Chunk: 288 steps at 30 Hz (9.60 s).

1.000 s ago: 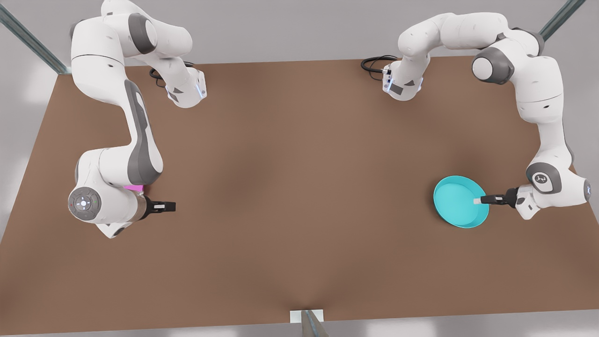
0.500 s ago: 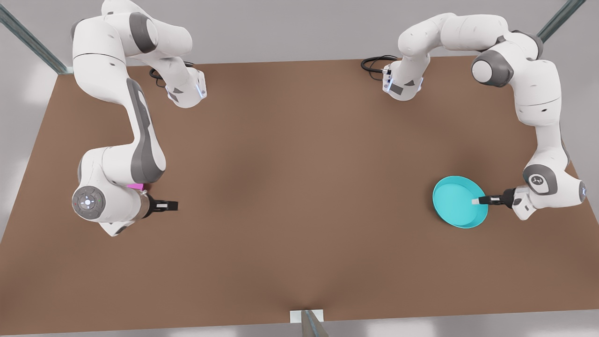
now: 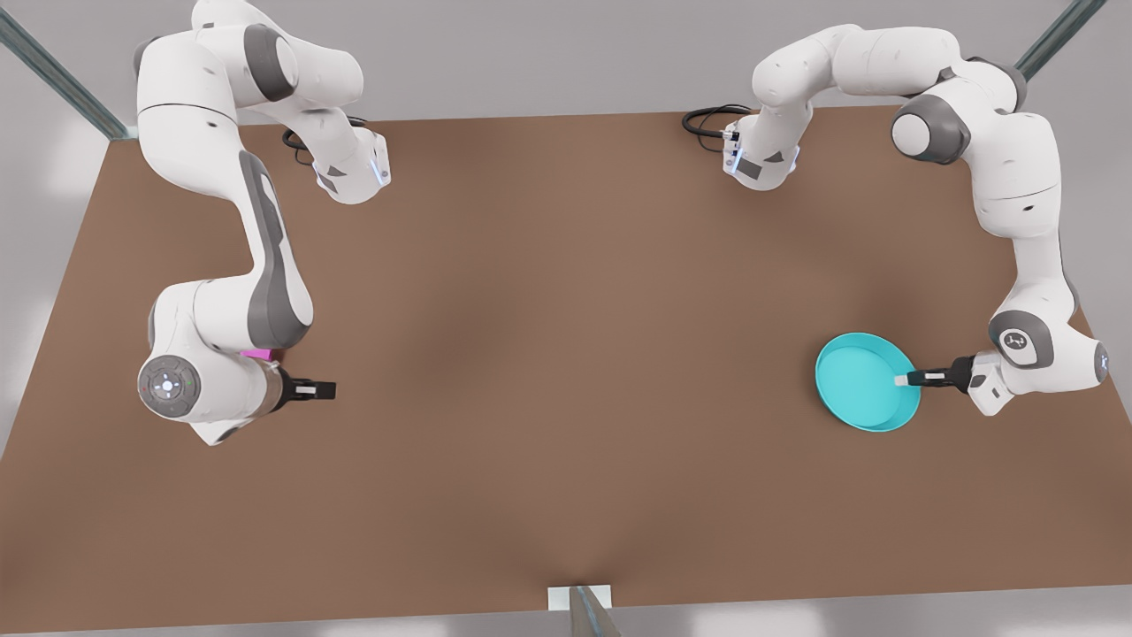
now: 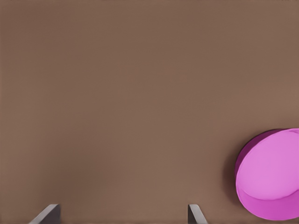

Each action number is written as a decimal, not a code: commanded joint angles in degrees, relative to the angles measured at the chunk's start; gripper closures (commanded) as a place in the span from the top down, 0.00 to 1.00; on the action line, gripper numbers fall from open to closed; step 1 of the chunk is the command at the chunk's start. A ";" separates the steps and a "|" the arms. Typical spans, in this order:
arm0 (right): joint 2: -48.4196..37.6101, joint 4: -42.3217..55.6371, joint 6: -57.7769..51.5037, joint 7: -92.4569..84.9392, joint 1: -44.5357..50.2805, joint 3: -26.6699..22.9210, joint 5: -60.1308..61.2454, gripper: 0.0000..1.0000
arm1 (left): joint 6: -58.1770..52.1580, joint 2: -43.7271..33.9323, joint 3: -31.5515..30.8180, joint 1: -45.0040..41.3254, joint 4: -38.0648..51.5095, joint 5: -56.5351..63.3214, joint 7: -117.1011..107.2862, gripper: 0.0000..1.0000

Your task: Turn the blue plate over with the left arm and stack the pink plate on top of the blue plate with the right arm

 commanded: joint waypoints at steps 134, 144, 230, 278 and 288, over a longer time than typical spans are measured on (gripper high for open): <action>8.52 -24.97 29.27 -50.54 -43.05 0.04 9.49 0.29 | -31.81 -3.17 20.21 -77.52 6.06 63.70 -77.96 0.21; 8.43 -24.88 28.04 -51.06 -43.14 0.04 9.14 0.21 | -32.96 -0.80 20.21 -82.09 2.20 70.38 -90.61 0.21; 6.59 -12.93 34.10 3.95 14.43 13.13 27.42 0.21 | -24.43 -41.58 -0.44 -26.02 -5.36 25.65 -32.17 1.00; 5.53 4.29 11.09 28.30 16.38 12.51 13.28 1.00 | -25.22 -41.66 -0.44 -26.72 -5.27 25.73 -32.08 1.00; -17.23 -4.84 -3.16 -13.80 -5.25 3.73 -2.46 1.00 | -25.40 -41.84 -0.44 -26.81 -5.19 25.82 -32.17 1.00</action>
